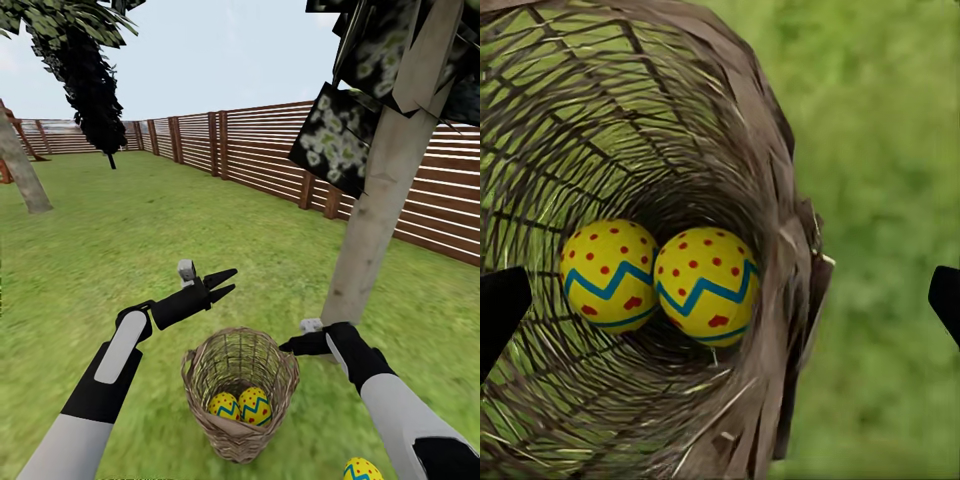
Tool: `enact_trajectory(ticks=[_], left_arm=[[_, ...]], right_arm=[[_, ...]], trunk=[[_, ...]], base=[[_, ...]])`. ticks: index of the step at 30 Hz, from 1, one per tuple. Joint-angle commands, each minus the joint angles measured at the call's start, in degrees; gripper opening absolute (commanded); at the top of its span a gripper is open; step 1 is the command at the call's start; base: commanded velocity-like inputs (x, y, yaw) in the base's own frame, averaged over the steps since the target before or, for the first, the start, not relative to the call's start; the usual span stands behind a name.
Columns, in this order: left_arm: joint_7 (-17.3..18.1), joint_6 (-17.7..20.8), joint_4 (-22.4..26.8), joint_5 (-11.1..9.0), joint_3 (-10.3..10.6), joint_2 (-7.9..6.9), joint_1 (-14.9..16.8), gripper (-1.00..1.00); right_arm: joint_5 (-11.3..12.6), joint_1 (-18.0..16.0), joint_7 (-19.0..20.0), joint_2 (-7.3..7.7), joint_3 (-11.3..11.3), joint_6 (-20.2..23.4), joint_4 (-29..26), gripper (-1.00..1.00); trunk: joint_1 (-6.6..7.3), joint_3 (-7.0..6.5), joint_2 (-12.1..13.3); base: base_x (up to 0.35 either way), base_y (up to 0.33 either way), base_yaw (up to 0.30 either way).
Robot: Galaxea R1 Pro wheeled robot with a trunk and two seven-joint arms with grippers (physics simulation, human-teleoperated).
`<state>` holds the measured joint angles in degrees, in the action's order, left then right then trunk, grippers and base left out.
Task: Take the three Easter eggs out of the wicker basket on the lawn in the garden, then place them on the lawn next to a single tree (choose any tree) so that all three eggs are next to the same tree and none are left in the basket.
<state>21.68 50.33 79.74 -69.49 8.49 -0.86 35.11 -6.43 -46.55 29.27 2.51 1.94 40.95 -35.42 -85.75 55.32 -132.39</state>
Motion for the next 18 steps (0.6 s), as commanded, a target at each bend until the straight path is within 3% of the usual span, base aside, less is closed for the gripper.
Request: enact_trajectory(ticks=[1,5,12,18], left_arm=[[0.20,0.12,-0.02,0.05,0.04,-0.02,0.05,1.00],[0.19,0.12,-0.03,0.05,0.04,-0.05,0.05,1.00],[0.16,0.12,-0.11,0.05,0.04,-0.02,0.05,1.00],[0.17,0.08,-0.11,0.05,0.04,-0.03,0.05,1.00]], right_arm=[[-0.61,0.01,0.38,-0.39,0.20,0.10,-0.03,1.00],[-0.75,0.03,0.28,-1.15,0.40,0.08,1.64,1.00],[-0.75,0.05,0.22,-1.27,2.51,0.01,2.19,1.00],[-0.79,0.05,-1.59,-1.33,2.80,-0.04,2.28,1.00]], trunk=[[0.01,0.05,-0.02],[0.01,0.05,-0.02],[0.01,0.05,-0.02],[0.01,0.05,-0.02]], base=[[0.000,0.000,0.205],[0.000,0.000,0.257],[0.000,0.000,0.284],[0.000,0.000,0.249]])
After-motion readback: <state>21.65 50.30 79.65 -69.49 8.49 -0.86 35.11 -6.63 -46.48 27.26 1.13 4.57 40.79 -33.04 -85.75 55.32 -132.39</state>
